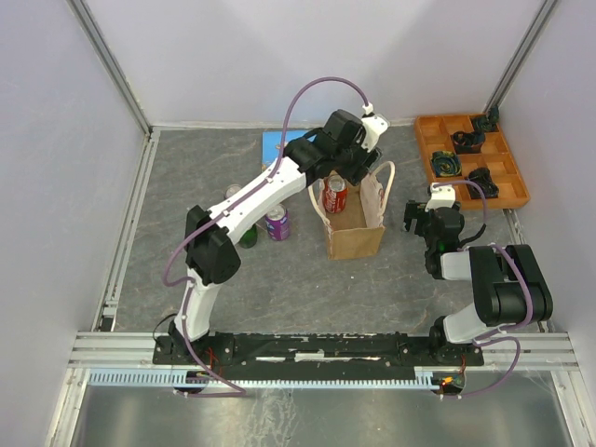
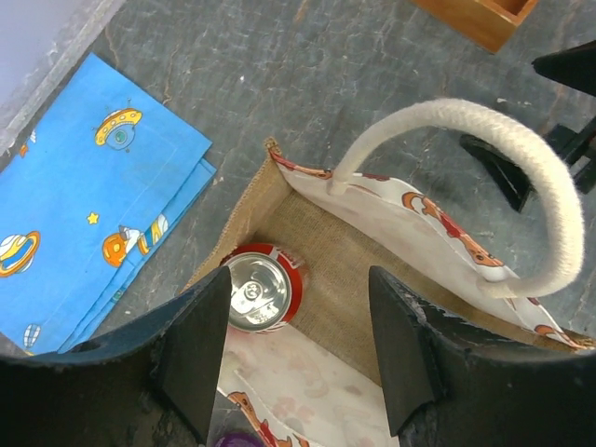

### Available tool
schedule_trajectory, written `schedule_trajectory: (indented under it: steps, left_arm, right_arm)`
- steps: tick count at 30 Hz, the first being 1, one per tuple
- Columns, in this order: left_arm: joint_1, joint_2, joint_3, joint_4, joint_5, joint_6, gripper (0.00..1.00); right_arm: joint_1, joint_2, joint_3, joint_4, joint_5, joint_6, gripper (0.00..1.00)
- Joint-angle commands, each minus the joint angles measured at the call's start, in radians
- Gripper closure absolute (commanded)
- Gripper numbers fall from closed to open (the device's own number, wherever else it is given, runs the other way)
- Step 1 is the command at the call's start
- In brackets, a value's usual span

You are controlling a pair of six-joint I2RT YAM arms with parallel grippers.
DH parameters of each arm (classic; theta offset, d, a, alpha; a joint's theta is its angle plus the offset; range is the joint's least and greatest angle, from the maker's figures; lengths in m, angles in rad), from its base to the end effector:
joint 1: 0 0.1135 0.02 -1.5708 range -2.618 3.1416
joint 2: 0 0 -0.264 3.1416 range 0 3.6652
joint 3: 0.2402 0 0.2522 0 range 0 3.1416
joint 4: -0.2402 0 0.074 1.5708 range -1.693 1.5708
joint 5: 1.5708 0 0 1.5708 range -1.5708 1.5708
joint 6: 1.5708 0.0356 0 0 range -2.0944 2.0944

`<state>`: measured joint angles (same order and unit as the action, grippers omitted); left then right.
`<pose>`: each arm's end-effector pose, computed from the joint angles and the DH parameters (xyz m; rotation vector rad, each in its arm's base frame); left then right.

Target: Take the beverage out of the canvas bag

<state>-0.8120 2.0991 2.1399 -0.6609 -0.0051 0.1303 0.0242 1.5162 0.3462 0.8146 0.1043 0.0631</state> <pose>0.3335 -0.3515 0.3478 1.0034 1.9762 -0.3760 0.2590 0.0026 0.1369 0.1072 1.9214 -0.0419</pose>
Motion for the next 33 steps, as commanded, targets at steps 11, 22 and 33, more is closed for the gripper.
schedule_trajectory:
  steps: [11, 22, 33]
  left_arm:
    - [0.006, 0.097, 0.081, -0.064, -0.125, -0.085, 0.29]
    - [0.016, 0.143, 0.081, -0.084, -0.211, -0.156, 0.28]
    - [0.021, 0.18, 0.089, -0.106, -0.219, -0.207, 0.28]
  right_arm:
    - [-0.003, -0.004, 0.024, 0.041, -0.008, -0.005, 0.01]
    - [-0.003, -0.005, 0.024, 0.041, -0.008, -0.006, 0.01]
    - [-0.003, -0.004, 0.023, 0.041, -0.008, -0.005, 0.01]
